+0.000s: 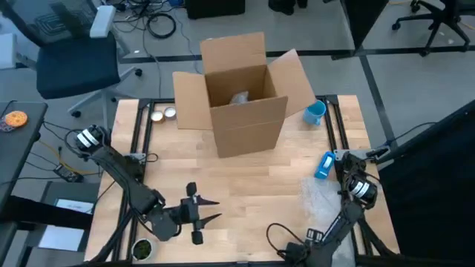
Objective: Wrap mug
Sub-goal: Wrap the blue cup with bubble wrap
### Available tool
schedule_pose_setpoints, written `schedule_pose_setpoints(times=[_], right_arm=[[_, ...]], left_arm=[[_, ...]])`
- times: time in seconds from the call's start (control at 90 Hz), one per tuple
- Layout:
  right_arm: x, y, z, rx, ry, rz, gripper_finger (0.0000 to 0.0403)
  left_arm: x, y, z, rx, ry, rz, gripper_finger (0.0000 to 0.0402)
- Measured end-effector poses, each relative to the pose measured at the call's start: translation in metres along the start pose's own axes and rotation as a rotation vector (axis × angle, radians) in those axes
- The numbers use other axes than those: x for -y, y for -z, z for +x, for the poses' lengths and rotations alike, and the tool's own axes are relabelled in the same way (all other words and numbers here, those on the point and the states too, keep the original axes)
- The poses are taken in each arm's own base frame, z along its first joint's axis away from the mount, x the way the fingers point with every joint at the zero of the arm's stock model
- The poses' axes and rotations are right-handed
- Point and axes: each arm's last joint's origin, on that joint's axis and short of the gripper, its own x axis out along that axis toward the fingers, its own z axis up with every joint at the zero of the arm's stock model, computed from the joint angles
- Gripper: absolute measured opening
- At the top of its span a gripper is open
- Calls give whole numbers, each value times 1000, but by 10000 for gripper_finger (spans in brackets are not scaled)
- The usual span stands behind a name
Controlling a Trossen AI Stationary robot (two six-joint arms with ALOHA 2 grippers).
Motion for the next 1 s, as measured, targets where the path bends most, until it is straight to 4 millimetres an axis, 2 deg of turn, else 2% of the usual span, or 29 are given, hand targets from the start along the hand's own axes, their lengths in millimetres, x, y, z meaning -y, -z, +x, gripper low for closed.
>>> schedule_pose_setpoints(times=[0.178,0.256,0.356,0.456,0.522,0.711,0.867,1.0], right_arm=[[6,-6,8,-78,-31,-10,116],[8,-10,8,-91,-37,-27,85],[9,-14,5,-102,-52,-65,20],[13,-19,-4,-71,-56,-62,5],[18,-24,-20,10,-45,-52,1],[32,-20,-88,303,-98,-38,0],[58,-15,-142,609,-100,-15,0],[83,-17,-180,861,-60,-19,0]], left_arm=[[0,0,0,0,0,0,147],[0,0,0,0,0,-1,147],[0,0,0,0,0,-1,147],[0,0,0,1,0,1,147],[0,0,0,1,0,1,147],[0,-1,-1,6,-7,35,147],[-2,-5,-2,24,-25,45,147],[-1,-8,-2,48,-28,55,147]])
